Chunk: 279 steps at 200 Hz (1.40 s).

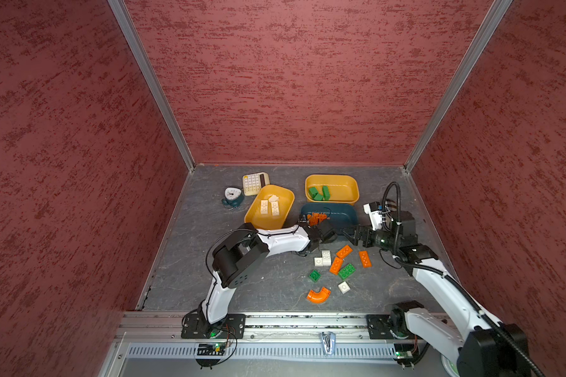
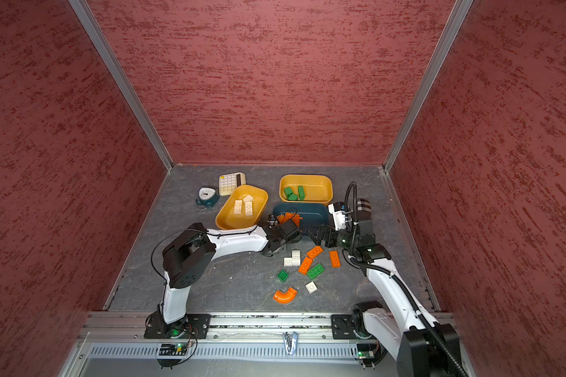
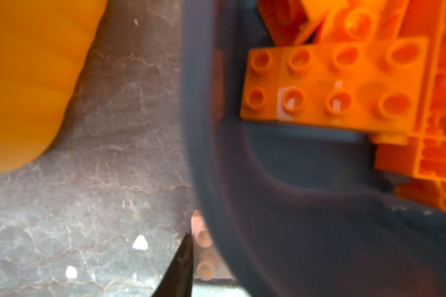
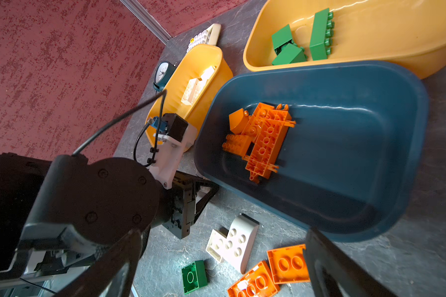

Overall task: Sort the legos into containers by color
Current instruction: Pick up the lego from the center of the table, then place the lego in the container.

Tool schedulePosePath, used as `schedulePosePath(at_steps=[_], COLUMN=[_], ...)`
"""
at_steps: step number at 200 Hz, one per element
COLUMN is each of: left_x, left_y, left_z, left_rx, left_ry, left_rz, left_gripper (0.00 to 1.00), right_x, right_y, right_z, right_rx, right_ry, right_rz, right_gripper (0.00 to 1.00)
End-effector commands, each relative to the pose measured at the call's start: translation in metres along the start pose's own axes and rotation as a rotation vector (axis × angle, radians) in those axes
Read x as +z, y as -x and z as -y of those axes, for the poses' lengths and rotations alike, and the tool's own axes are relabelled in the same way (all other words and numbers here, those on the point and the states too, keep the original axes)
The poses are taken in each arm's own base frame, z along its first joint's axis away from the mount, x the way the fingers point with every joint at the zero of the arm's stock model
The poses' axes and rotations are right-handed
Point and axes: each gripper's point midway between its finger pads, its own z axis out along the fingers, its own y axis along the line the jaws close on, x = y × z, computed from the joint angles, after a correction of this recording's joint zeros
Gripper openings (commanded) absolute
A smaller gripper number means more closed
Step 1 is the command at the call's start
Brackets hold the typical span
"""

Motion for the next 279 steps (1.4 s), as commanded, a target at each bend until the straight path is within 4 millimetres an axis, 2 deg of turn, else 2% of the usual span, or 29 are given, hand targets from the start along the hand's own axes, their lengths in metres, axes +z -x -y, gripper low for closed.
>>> schedulePosePath(at_steps=[1,21,69,94,117,141,156,196,237,265,279], left_x=[0.004,-0.011,-0.064,-0.087,-0.091,-0.086,-0.076,-0.033,0.001,0.026,0.030], left_y=[-0.011,-0.003,0.022,0.052,0.087,0.126,0.147,0.186,0.209,0.211,0.210], left_z=[-0.021,-0.024,-0.029,-0.040,-0.059,-0.070,-0.075,-0.080,-0.069,-0.074,-0.074], left_rx=[0.043,0.056,0.125,0.155,0.180,0.185,0.190,0.192,0.200,0.160,0.150], left_ry=[0.050,0.037,-0.039,-0.053,-0.048,-0.096,-0.120,-0.164,-0.217,-0.202,-0.202], left_rz=[-0.046,-0.027,0.011,0.068,0.115,0.154,0.158,0.127,0.103,0.048,0.025], left_gripper=[0.28,0.28,0.28,0.29,0.29,0.29,0.29,0.29,0.30,0.35,0.37], right_x=[-0.001,0.001,0.003,0.004,0.004,0.003,0.002,0.001,0.001,0.001,0.001], right_y=[-0.003,-0.005,-0.001,0.003,0.007,0.010,0.011,0.013,0.013,0.012,0.011], right_z=[-0.003,-0.008,-0.016,-0.019,-0.020,-0.021,-0.022,-0.020,-0.018,-0.016,-0.015], right_rx=[-0.007,0.010,0.019,0.025,0.025,0.017,0.017,0.015,0.013,0.015,0.014], right_ry=[0.027,0.069,0.123,0.142,0.148,0.143,0.140,0.124,0.109,0.097,0.091], right_rz=[0.004,0.003,0.007,0.017,0.022,0.030,0.033,0.036,0.036,0.036,0.029], right_gripper=[0.99,0.99,0.99,0.99,0.99,0.99,0.99,0.99,0.99,0.99,0.99])
